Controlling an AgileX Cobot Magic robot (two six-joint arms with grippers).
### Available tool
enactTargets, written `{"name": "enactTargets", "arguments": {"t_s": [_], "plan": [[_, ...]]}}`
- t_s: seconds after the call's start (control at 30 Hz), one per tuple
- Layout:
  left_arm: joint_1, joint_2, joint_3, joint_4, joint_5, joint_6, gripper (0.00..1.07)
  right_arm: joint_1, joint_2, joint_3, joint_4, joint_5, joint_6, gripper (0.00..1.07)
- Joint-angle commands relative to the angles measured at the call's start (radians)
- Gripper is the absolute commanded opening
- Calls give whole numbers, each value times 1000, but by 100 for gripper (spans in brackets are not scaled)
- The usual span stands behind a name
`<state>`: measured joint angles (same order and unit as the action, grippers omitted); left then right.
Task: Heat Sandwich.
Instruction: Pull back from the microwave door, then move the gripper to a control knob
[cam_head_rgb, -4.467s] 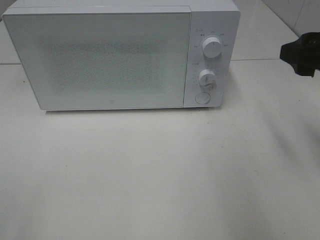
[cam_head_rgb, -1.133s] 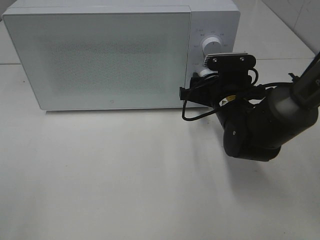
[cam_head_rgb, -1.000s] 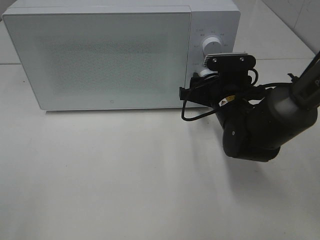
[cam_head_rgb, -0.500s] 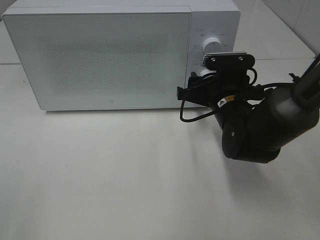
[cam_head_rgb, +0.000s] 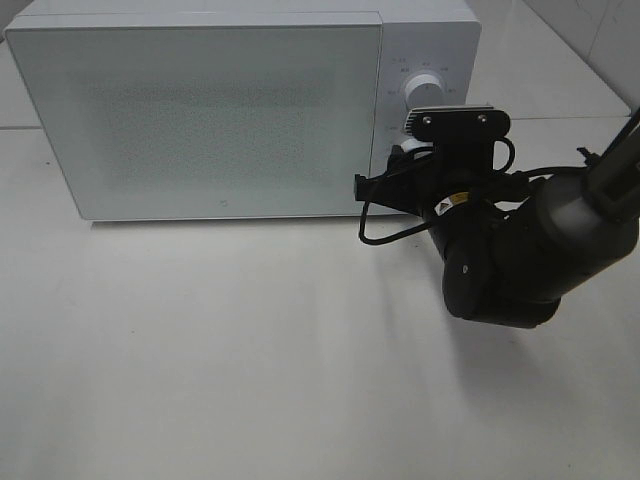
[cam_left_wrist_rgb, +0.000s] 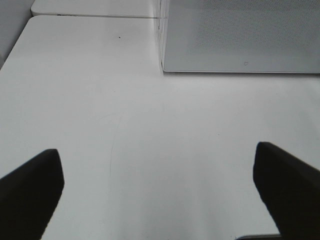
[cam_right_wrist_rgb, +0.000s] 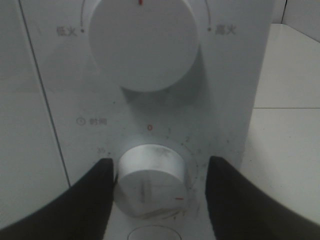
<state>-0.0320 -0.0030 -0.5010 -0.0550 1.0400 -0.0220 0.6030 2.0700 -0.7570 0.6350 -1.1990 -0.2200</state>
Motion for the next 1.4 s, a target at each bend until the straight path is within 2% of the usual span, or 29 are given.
{"name": "enactTargets", "arguments": {"t_s": [0.03, 0.13, 0.17, 0.2, 0.27, 0.77, 0.97, 1.1, 1.4], "plan": [[1, -27, 4, -9, -8, -5, 98, 5, -10, -4, -6, 12, -1, 31], [1, -27, 4, -9, -8, -5, 98, 5, -9, -4, -6, 11, 2, 14], [1, -27, 4, -9, -8, -5, 98, 5, -9, -4, -6, 11, 2, 14], [1, -27, 4, -9, -8, -5, 98, 5, -9, -4, -6, 11, 3, 5], [1, -27, 4, -9, -8, -5, 98, 5, -9, -4, -6, 11, 3, 0], [1, -27, 4, -9, -8, -5, 98, 5, -9, -4, -5, -3, 73, 1], [1, -27, 4, -9, -8, -5, 98, 5, -9, -4, -5, -18, 248, 3], [1, -27, 4, -9, -8, -5, 98, 4, -9, -4, -5, -18, 487, 3], [1, -27, 4, -9, -8, -5, 98, 3, -9, -4, -2, -24, 762, 3]]}}
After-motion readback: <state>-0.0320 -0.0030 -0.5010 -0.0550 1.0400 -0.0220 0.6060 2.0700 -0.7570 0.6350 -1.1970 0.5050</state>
